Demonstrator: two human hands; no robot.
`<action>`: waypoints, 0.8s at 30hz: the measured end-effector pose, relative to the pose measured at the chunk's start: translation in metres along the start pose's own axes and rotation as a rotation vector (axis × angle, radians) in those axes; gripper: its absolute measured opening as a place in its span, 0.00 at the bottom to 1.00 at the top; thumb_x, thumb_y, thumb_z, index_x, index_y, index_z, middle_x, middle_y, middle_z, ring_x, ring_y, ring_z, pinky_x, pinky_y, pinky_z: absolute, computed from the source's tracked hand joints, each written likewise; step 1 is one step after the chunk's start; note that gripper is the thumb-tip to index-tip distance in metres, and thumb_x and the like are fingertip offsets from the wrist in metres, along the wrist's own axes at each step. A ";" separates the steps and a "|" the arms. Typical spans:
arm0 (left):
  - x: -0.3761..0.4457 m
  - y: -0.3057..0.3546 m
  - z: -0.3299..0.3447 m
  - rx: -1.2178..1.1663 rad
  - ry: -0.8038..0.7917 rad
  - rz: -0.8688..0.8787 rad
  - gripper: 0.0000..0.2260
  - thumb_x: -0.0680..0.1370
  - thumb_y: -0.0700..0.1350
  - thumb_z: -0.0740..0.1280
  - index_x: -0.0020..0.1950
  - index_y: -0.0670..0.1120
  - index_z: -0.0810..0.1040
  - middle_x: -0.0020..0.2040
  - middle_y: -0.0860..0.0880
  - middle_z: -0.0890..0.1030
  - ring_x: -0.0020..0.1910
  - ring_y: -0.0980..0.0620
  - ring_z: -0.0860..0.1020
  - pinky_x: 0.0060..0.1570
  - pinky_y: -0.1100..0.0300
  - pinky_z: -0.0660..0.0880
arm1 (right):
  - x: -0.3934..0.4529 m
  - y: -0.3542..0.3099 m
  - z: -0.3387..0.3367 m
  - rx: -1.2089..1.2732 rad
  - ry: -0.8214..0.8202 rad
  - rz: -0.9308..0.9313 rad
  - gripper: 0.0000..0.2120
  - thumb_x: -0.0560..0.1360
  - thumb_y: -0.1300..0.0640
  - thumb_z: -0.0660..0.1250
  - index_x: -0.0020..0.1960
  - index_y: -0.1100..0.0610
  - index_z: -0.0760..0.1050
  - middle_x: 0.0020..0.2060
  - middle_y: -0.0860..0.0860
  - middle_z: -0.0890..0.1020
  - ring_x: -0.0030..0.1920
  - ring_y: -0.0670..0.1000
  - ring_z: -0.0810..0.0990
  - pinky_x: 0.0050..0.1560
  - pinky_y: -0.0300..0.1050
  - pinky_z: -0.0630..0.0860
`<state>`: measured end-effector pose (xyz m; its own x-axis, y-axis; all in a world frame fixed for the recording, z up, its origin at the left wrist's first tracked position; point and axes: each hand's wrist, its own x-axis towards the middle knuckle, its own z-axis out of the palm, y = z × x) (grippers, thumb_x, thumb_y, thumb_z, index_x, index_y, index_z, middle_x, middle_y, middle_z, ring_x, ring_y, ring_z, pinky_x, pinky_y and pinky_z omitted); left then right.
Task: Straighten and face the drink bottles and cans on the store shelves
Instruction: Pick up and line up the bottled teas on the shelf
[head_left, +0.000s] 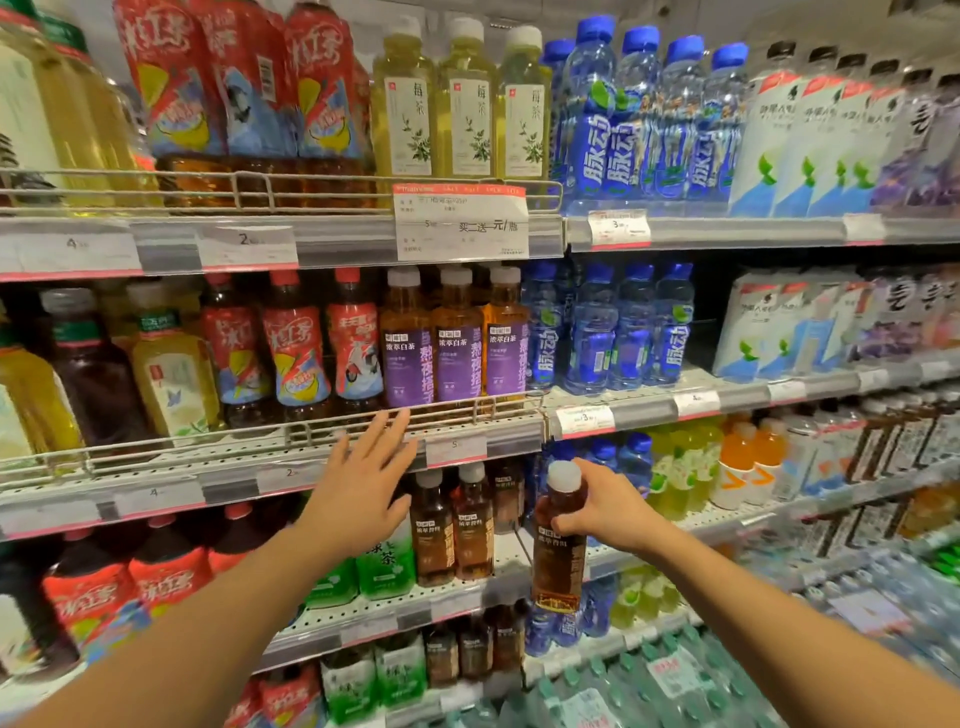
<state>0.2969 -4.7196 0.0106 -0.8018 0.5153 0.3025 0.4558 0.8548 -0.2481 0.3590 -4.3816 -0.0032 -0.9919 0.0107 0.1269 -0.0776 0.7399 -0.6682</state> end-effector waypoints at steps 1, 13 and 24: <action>-0.003 -0.002 0.009 0.027 0.007 0.019 0.37 0.82 0.63 0.56 0.82 0.53 0.38 0.81 0.49 0.34 0.80 0.45 0.34 0.78 0.36 0.44 | 0.004 0.005 0.003 -0.005 0.008 0.004 0.20 0.59 0.48 0.77 0.49 0.47 0.76 0.43 0.46 0.84 0.45 0.48 0.83 0.47 0.50 0.81; -0.006 -0.002 0.034 0.128 0.047 0.049 0.42 0.76 0.65 0.56 0.83 0.46 0.45 0.83 0.46 0.41 0.81 0.40 0.40 0.75 0.31 0.49 | 0.075 0.045 0.055 0.065 -0.056 0.084 0.29 0.66 0.58 0.82 0.63 0.53 0.73 0.56 0.49 0.81 0.56 0.52 0.80 0.53 0.44 0.75; -0.005 0.001 0.037 0.159 0.043 0.034 0.44 0.75 0.65 0.58 0.83 0.46 0.46 0.83 0.46 0.41 0.81 0.40 0.40 0.75 0.31 0.48 | 0.106 0.052 0.076 0.207 -0.215 0.103 0.39 0.75 0.57 0.76 0.80 0.56 0.60 0.74 0.49 0.70 0.73 0.50 0.68 0.70 0.45 0.65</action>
<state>0.2871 -4.7238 -0.0252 -0.7677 0.5493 0.3300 0.4131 0.8179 -0.4004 0.2421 -4.3935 -0.0801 -0.9925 -0.0804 -0.0923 0.0273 0.5898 -0.8071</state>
